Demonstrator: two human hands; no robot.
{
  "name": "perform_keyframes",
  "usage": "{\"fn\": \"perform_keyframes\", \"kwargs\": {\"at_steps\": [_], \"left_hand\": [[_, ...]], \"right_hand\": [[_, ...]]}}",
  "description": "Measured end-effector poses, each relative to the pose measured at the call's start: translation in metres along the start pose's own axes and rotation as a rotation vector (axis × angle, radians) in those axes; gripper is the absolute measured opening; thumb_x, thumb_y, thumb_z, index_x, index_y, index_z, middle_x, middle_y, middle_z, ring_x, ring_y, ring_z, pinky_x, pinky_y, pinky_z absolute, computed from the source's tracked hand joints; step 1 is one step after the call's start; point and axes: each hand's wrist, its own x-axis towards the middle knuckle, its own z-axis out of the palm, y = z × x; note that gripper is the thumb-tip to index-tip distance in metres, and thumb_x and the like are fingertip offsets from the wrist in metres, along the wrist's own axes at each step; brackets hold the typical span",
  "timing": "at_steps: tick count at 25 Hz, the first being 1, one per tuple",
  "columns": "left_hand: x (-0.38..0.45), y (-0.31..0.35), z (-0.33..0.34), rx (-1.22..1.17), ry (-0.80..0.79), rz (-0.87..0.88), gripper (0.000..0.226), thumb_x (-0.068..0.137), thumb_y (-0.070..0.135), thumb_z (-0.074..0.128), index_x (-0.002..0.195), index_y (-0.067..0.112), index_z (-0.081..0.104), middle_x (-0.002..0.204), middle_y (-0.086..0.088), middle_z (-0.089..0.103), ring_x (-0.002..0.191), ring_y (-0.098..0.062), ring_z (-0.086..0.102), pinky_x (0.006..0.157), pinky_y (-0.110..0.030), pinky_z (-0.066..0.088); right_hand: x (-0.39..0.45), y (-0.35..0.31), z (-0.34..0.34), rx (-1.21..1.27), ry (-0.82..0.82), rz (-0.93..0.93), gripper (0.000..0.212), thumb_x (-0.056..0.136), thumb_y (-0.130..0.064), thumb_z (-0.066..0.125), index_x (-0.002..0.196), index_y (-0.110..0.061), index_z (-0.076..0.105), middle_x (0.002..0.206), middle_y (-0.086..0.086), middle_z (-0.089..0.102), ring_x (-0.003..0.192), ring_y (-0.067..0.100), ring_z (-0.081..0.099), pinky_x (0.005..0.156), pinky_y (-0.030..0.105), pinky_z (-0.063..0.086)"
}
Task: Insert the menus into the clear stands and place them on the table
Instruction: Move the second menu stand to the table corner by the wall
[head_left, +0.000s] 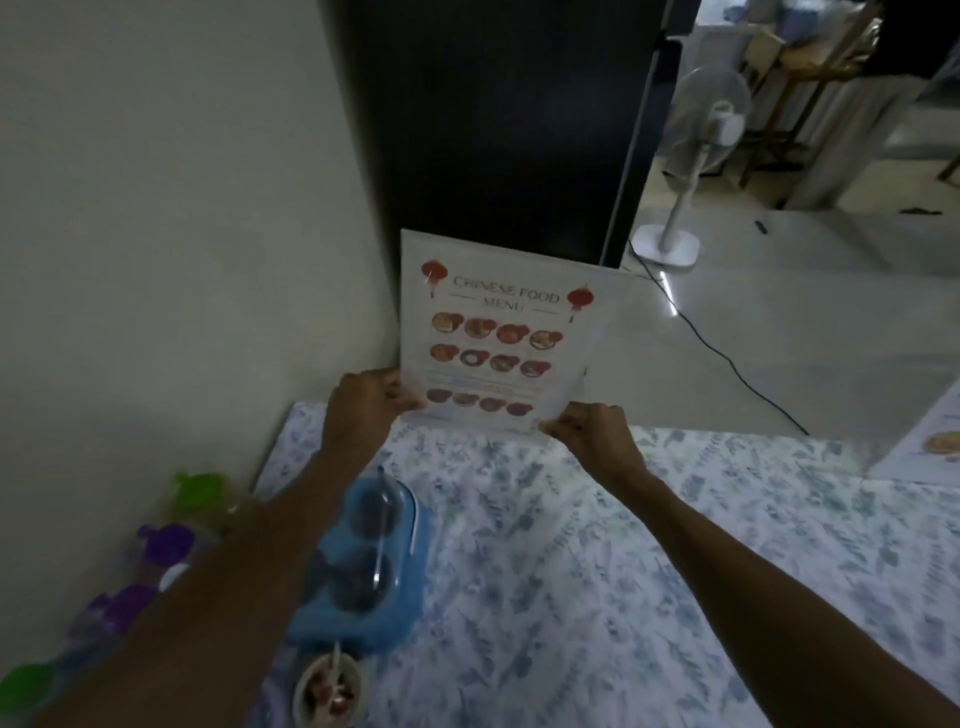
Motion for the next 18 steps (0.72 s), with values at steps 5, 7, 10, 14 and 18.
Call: {"fn": "perform_keyframes", "kwargs": {"at_steps": [5,7,10,14,18], "left_hand": [[0.046,-0.076,-0.039,0.091,-0.001,-0.028,0.03,0.073,0.026,0.086,0.079,0.001,0.069,0.083,-0.012,0.076,0.074,-0.025,0.072,0.072,-0.039,0.061],[0.056,-0.102,-0.044,0.088,0.003,-0.086,0.031,0.074,0.023,0.086,0.073,0.003,0.062,0.082,-0.012,0.074,0.076,-0.027,0.07,0.073,-0.036,0.059],[0.067,-0.14,-0.045,0.068,-0.025,-0.158,0.033,0.074,0.02,0.086,0.066,0.01,0.055,0.073,-0.01,0.068,0.075,-0.031,0.069,0.07,-0.034,0.055],[0.076,-0.169,-0.044,0.086,-0.015,-0.239,0.029,0.077,0.017,0.083,0.093,-0.002,0.067,0.091,-0.021,0.072,0.083,-0.035,0.07,0.078,-0.044,0.058],[0.076,-0.185,-0.048,0.259,-0.037,-0.297,0.026,0.088,0.024,0.071,0.092,-0.001,0.066,0.093,-0.022,0.07,0.085,-0.038,0.07,0.072,-0.045,0.059]], "right_hand": [[0.058,-0.029,0.083,0.028,-0.052,0.02,0.026,0.088,-0.026,0.07,0.11,-0.012,0.074,0.111,0.003,0.074,0.096,0.009,0.07,0.083,0.009,0.053],[0.075,-0.038,0.114,0.052,-0.094,0.073,0.028,0.088,-0.028,0.07,0.112,-0.014,0.072,0.113,0.0,0.073,0.095,0.006,0.07,0.078,0.006,0.052],[0.089,-0.047,0.151,0.19,-0.131,0.16,0.03,0.088,-0.022,0.07,0.117,-0.012,0.067,0.11,-0.011,0.069,0.083,-0.016,0.064,0.065,-0.001,0.046],[0.102,-0.051,0.184,0.207,-0.15,0.185,0.035,0.087,-0.018,0.071,0.12,-0.01,0.063,0.115,-0.012,0.064,0.095,-0.012,0.059,0.067,-0.004,0.043],[0.116,-0.058,0.203,0.176,-0.172,0.177,0.034,0.086,-0.02,0.071,0.118,-0.013,0.064,0.123,-0.001,0.066,0.105,0.001,0.057,0.068,-0.006,0.043]]}}
